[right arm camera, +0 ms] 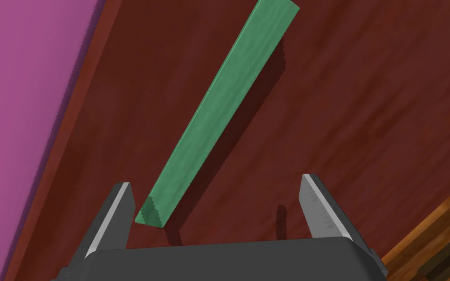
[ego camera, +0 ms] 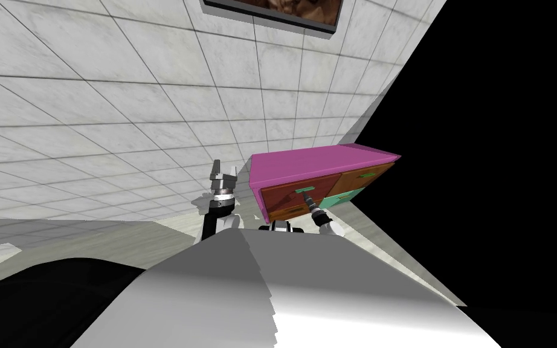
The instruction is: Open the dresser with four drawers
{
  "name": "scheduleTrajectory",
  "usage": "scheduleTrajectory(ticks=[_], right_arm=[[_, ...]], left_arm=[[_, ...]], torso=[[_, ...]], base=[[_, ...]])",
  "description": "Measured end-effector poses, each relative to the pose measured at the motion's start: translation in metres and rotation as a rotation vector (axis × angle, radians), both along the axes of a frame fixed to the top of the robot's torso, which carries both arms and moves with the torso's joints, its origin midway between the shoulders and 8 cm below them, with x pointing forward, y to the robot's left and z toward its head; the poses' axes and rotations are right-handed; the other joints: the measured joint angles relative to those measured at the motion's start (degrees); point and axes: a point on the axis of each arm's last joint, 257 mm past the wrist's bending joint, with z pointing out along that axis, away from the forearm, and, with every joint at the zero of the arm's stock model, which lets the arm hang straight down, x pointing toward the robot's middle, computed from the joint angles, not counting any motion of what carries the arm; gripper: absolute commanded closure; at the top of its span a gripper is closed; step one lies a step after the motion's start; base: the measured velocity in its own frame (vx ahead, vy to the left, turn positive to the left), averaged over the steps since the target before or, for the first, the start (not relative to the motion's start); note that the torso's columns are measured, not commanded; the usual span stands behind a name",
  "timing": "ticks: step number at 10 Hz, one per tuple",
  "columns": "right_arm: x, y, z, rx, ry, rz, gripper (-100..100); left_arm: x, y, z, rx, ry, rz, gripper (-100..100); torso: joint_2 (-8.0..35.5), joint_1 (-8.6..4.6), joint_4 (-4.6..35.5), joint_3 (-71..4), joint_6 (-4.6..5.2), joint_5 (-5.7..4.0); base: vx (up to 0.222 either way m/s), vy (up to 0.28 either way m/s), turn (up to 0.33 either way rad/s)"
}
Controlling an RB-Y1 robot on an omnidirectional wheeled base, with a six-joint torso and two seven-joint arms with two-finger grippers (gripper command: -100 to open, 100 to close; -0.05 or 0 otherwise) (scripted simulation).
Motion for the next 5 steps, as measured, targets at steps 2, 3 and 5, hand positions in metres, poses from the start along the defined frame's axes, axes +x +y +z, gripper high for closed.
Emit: scheduleTrajectory(ticks=[2,3,5], right_arm=[[0.001,0.012,0.003,0.078,-0.003,-0.014,-100],[0.003,0.02,0.006,0.114,-0.006,-0.02,-100],[0.003,0.021,0.006,0.117,-0.006,-0.021,100]], left_arm=[[0.0,0.0,0.0,0.0,0.0,0.0,0],[0.0,0.0,0.0,0.0,0.0,0.0,0],[0.0,0.0,0.0,0.0,0.0,0.0,0]], torso=[[0.0,-0.05,0.0,0.0,-0.02,-0.02],[0.0,-0.08,0.0,0.0,-0.01,-0.02],[0.0,-0.08,0.0,0.0,-0.01,-0.02]], base=[[0.01,-0.015,0.034],[0.0,0.0,0.0],[0.0,0.0,0.0]])
